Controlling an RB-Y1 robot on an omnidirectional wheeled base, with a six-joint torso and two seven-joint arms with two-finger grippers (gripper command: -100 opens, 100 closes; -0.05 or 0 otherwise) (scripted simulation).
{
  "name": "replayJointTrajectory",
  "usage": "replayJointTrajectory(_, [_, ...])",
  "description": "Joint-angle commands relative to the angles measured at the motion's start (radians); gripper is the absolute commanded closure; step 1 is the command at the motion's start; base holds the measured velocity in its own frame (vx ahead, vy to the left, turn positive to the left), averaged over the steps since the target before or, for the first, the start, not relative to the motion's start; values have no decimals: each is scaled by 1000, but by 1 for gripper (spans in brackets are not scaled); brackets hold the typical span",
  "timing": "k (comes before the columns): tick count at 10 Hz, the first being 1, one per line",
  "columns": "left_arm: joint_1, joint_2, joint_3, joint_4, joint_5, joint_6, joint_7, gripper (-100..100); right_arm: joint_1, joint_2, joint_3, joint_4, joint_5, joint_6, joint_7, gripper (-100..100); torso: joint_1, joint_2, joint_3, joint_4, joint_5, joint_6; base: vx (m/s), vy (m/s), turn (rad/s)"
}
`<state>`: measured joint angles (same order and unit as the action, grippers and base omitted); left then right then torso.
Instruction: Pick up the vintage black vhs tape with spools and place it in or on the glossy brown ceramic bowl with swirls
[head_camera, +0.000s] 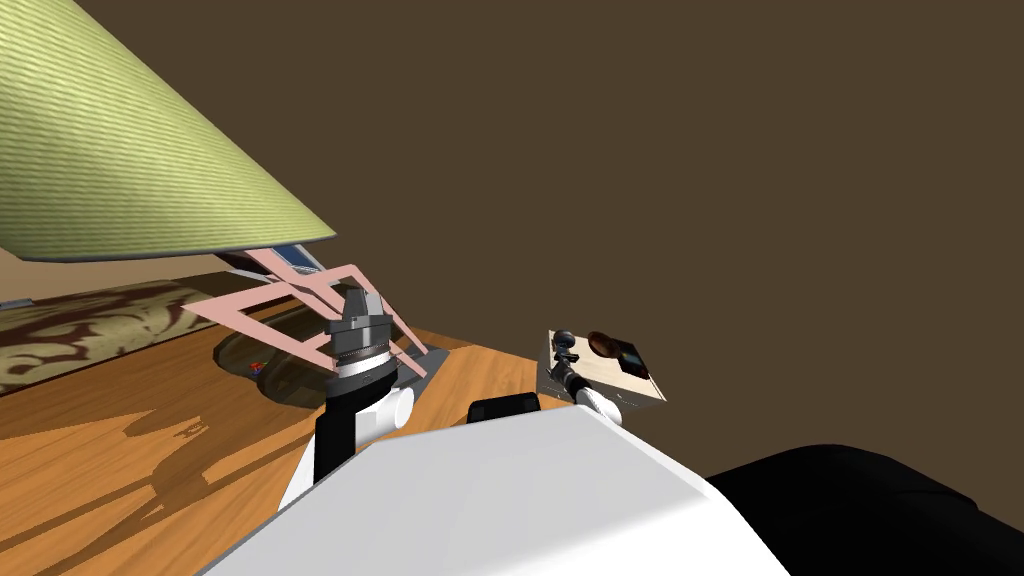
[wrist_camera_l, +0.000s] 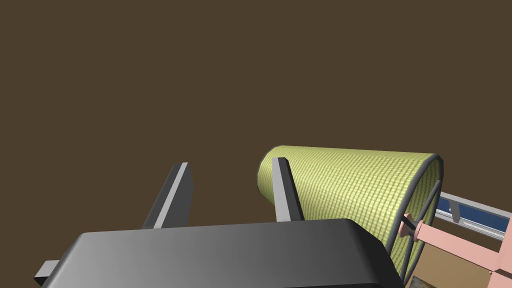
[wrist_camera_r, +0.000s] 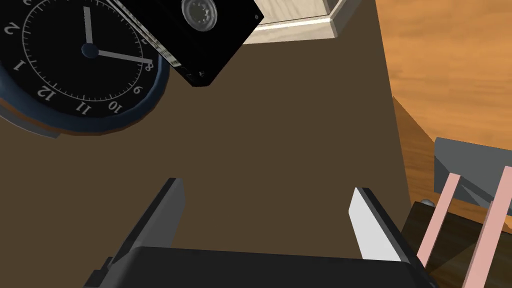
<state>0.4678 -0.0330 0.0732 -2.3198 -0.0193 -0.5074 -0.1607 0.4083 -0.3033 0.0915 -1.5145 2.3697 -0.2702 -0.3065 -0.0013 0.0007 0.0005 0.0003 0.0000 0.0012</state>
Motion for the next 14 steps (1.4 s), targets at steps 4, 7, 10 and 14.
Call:
replayJointTrajectory(4, [0,0,0,0,0,0,0,0,-21,-30,-6,73,143,7,-15,-100,-1,0,0,0,0,0,-3,-13,80])
replayJointTrajectory(7, [0,0,0,0,0,0,0,0,-32,-43,-9,107,224,10,-21,-100,0,0,0,0,0,0,0,-10,44])
replayJointTrajectory(10, [0,0,0,0,0,0,0,0,-52,-69,-14,168,314,15,-32,-100,-1,0,0,0,0,0,0,-18,68])
replayJointTrajectory(14, [0,0,0,0,0,0,0,0,-69,-92,-18,217,419,19,-41,-100,0,-1,0,0,0,0,6,-16,51])
